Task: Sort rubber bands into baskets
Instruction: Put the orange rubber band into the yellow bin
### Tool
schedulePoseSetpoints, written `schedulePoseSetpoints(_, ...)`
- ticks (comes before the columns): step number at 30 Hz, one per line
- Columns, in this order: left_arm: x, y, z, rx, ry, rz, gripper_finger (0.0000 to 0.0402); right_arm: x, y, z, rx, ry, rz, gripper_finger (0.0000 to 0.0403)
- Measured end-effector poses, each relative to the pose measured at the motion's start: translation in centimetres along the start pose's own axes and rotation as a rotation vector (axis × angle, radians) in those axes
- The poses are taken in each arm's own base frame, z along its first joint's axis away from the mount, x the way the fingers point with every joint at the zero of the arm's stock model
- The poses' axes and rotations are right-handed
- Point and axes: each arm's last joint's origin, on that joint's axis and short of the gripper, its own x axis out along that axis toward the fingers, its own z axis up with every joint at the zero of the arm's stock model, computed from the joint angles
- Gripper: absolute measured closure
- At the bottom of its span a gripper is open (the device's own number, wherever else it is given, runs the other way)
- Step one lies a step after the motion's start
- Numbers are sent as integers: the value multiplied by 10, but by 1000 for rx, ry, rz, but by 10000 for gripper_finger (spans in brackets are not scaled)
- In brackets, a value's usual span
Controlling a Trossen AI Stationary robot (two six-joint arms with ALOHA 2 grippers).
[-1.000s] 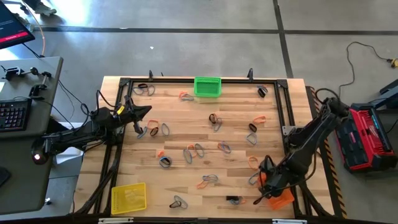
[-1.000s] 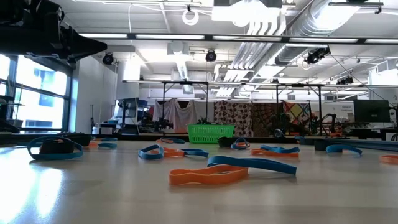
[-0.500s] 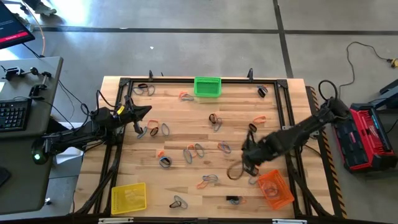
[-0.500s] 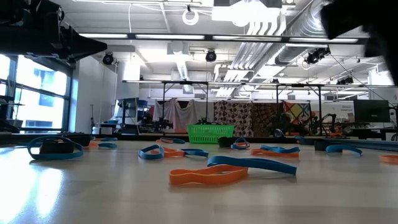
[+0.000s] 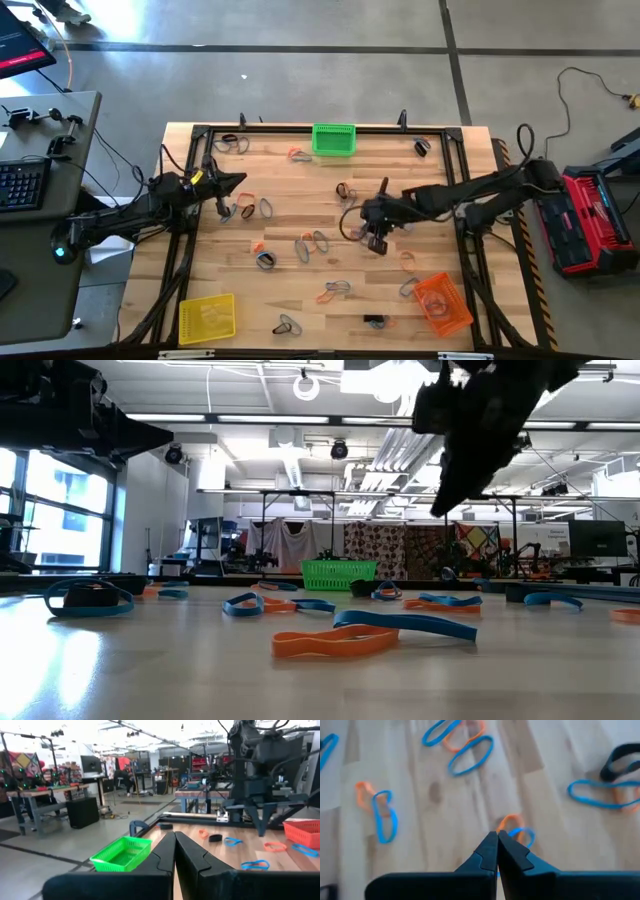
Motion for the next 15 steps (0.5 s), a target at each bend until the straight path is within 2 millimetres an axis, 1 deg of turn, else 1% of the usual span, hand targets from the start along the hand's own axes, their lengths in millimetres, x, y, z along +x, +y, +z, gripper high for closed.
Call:
schedulePoseSetpoints(4, 4, -1, -4, 0, 53, -5, 402, 7, -19, 2, -27, -72, -48, 403)
schedulePoseSetpoints(8, 9, -1, -9, -12, 117, 16, 402, 8, -35, 7, -56, -122, -98, 403)
schedulePoseSetpoints(10, 12, 0, -6, -9, 146, 31, 401, 8, -41, 10, -67, -137, -115, 403)
schedulePoseSetpoints(15, 23, 3, 9, 15, 213, 61, 402, 6, -52, 15, -88, -171, -140, 403)
